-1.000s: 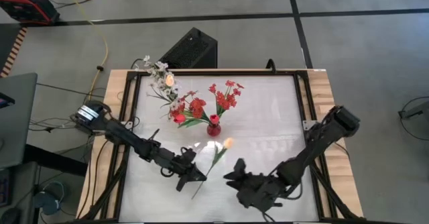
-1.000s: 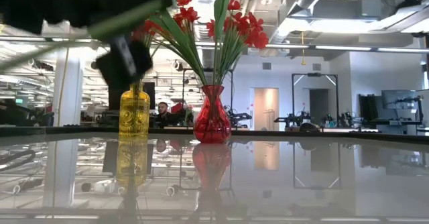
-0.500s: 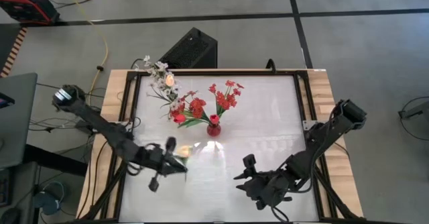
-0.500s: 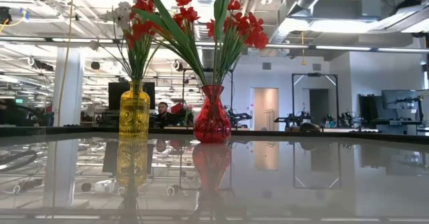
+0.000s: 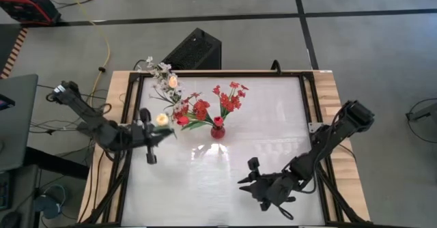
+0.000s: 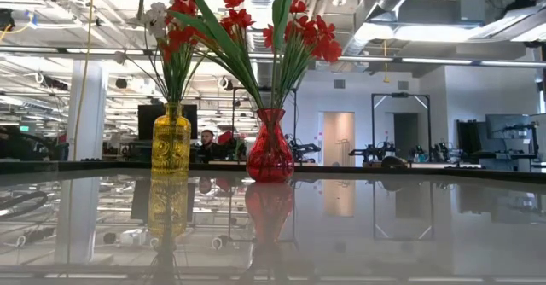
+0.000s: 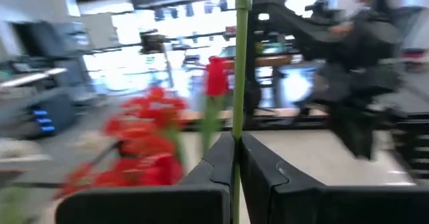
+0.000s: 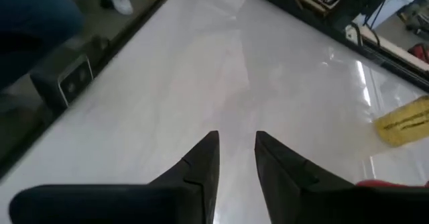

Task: Sort flowers into vase by color
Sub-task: Put the white tulip into the yellow vase

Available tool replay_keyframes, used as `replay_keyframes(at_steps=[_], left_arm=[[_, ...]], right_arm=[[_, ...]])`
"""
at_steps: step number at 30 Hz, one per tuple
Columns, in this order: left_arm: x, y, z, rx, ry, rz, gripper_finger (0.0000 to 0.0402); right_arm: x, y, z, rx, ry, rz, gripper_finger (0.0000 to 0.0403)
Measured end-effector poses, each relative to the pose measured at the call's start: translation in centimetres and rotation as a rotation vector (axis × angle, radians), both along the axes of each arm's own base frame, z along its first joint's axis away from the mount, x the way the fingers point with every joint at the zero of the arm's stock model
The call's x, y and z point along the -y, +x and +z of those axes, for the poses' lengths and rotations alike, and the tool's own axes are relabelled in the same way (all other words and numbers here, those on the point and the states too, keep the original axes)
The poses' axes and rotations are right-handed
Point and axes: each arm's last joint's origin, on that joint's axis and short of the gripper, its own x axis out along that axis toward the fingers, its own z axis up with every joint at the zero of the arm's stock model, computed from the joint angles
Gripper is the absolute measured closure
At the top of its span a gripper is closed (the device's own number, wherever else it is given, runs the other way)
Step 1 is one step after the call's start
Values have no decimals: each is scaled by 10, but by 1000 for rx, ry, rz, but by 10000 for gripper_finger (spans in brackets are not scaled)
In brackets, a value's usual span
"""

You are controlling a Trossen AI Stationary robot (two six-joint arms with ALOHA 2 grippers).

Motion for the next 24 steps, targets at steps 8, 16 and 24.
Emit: replay_keyframes(at_steps=[8, 16, 24], left_arm=[[-23, -26, 18, 45, 89, 116, 401], [-49, -52, 27, 71, 100, 208, 401], [-73, -55, -1, 184, 175, 298, 401]], right_arm=[[23, -5, -7, 58, 33, -31, 298], [39, -3, -1, 89, 52, -42, 301], [56, 9, -3, 66, 51, -56, 301]])
